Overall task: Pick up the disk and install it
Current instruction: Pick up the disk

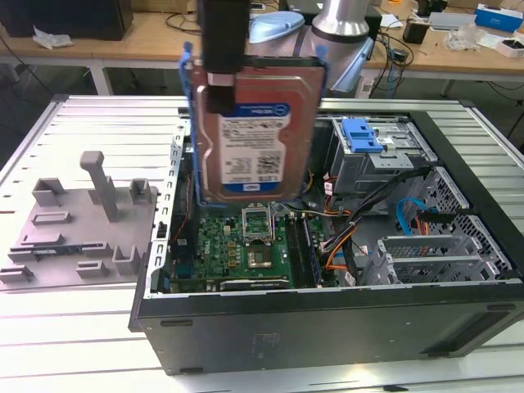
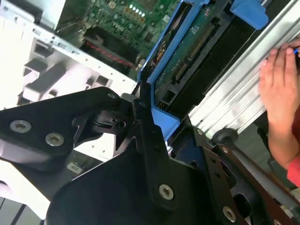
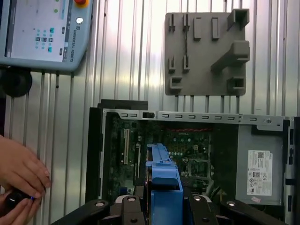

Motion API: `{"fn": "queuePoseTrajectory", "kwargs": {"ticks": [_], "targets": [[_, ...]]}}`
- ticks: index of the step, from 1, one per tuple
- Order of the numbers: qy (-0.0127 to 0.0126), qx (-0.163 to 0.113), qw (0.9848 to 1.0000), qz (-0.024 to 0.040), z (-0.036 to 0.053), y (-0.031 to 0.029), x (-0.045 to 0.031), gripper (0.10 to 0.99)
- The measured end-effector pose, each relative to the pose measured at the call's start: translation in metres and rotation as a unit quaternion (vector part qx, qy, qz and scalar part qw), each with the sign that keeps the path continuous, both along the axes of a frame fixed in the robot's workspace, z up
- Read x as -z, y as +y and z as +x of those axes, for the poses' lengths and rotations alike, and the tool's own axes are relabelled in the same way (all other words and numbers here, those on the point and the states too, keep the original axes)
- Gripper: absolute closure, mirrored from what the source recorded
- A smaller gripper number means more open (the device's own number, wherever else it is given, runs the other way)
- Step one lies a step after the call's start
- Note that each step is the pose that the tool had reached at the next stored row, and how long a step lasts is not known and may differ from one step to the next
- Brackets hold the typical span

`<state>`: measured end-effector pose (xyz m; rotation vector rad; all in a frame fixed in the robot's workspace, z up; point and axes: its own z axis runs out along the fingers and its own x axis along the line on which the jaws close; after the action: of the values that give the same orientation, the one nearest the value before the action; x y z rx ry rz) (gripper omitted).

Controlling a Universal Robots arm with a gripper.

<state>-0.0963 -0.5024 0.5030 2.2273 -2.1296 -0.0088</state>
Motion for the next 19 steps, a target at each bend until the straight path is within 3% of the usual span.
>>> {"fn": "queuePoseTrajectory", "kwargs": {"ticks": [9,19], "targets": [[0.0000,0.000,1.0000,0.0000,0.0504,-0.0167,0.0019,0.718],[0.0001,0.000,1.0000,0.0000,0.1028,-0.0218,0.0050,0.718]]}}
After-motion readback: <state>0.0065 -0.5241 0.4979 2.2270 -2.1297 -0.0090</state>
